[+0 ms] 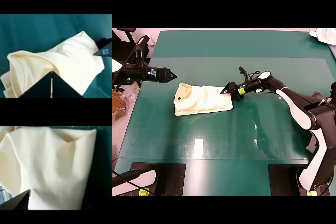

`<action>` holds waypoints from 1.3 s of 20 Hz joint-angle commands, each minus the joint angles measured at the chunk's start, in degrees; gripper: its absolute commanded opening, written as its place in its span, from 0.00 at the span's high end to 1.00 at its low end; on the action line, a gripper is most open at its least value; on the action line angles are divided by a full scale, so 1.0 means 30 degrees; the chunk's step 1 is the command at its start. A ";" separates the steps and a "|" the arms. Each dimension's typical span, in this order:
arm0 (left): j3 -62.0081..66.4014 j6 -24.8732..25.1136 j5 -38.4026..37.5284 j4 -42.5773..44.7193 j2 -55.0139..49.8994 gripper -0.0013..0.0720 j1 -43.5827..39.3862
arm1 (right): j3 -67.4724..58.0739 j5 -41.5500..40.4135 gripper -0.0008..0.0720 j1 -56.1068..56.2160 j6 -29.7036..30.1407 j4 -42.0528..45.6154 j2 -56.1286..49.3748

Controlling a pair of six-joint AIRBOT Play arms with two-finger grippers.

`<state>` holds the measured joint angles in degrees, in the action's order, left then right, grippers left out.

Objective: Fold the shirts.

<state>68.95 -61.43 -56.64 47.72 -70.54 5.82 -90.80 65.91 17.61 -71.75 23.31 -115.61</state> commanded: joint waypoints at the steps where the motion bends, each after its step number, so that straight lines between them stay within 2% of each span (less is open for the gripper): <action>1: -0.0007 0.0000 -0.0138 -0.0051 0.0007 0.96 0.0015 | 0.0444 0.0015 0.09 0.0160 -0.0080 0.0095 -0.0168; 2: -0.0007 0.0000 -0.0109 -0.0051 0.0007 0.96 0.0015 | 0.0459 0.0029 0.18 0.0197 -0.0080 0.0073 -0.0168; 3: -0.0007 0.0000 -0.0124 -0.0051 0.0007 0.95 0.0015 | 0.0452 0.0015 0.36 0.0197 -0.0073 0.0051 -0.0109; 5: -0.0007 -0.0007 -0.0182 -0.0058 0.0007 0.95 0.0015 | 0.0452 -0.0007 0.85 0.0197 0.0109 0.0044 0.0262; 6: -0.0007 -0.0007 -0.0204 -0.0066 0.0007 0.96 0.0015 | 0.0452 -0.0015 0.96 0.0197 0.0255 0.0044 0.0546; 9: -0.0007 -0.0015 -0.0423 -0.0335 0.0007 0.95 0.0015 | -0.0423 0.0175 0.96 0.0095 0.0284 0.0058 0.1581; 12: -0.0007 -0.0015 -0.0743 -0.0984 0.0007 0.96 0.0015 | -0.3184 -0.0182 0.96 -0.0452 -0.0058 0.0087 0.3016; 16: -0.0007 -0.0015 -0.1180 -0.2025 0.0007 0.96 0.0015 | -0.7643 -0.1807 0.96 -0.2892 -0.2346 0.0248 0.4335; 19: -0.0007 -0.0015 -0.1821 -0.2900 0.0007 0.96 0.0015 | -0.9908 -0.1792 0.96 -0.6018 -0.4605 0.0182 0.4437; 21: -0.0007 -0.0015 -0.2310 -0.3468 0.0007 0.95 0.0015 | -0.9005 -0.1938 0.96 -0.8269 -0.5603 0.0080 0.5115; 26: 0.0000 -0.0015 -0.3118 -0.4299 0.0007 0.95 0.0015 | -0.6200 -0.1894 0.96 -1.4513 -0.5588 0.0233 0.6929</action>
<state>68.95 -61.49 -64.29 36.97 -70.54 5.82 -112.16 60.23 -15.94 -87.09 23.99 -97.38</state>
